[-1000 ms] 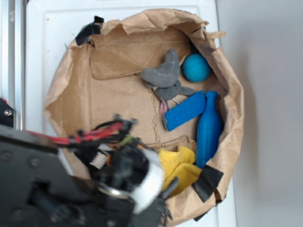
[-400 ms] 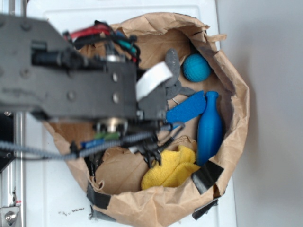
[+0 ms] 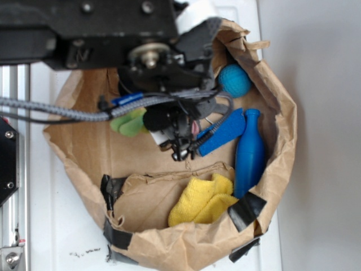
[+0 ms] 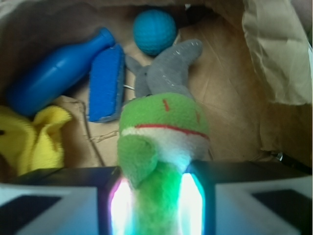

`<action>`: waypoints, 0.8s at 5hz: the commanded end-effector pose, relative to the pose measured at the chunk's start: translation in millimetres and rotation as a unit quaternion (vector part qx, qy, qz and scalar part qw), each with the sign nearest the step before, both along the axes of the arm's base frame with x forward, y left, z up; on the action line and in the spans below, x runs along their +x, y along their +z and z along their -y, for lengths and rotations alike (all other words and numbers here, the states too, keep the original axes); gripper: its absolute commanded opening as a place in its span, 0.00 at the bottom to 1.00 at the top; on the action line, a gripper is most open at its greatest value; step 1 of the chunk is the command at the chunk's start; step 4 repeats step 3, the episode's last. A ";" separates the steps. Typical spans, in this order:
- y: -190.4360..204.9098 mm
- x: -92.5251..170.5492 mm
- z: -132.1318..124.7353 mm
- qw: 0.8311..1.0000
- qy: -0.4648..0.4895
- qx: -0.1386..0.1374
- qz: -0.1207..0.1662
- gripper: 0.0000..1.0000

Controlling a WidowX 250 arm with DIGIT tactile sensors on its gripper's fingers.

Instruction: Grab the green animal.

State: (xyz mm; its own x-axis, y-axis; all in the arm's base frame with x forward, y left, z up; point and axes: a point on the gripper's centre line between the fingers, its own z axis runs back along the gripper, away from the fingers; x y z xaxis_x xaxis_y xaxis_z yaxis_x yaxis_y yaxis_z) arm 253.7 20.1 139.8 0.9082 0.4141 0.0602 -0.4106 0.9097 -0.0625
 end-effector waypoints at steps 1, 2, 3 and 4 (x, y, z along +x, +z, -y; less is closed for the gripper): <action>34.0 -6.0 -9.5 0.999 -0.013 -0.014 0.028 0.00; 34.4 -16.2 1.1 0.999 -0.015 -0.040 0.012 0.00; 29.7 -21.4 2.5 0.998 -0.002 -0.053 0.021 0.00; 29.7 -21.4 2.5 0.998 -0.002 -0.053 0.021 0.00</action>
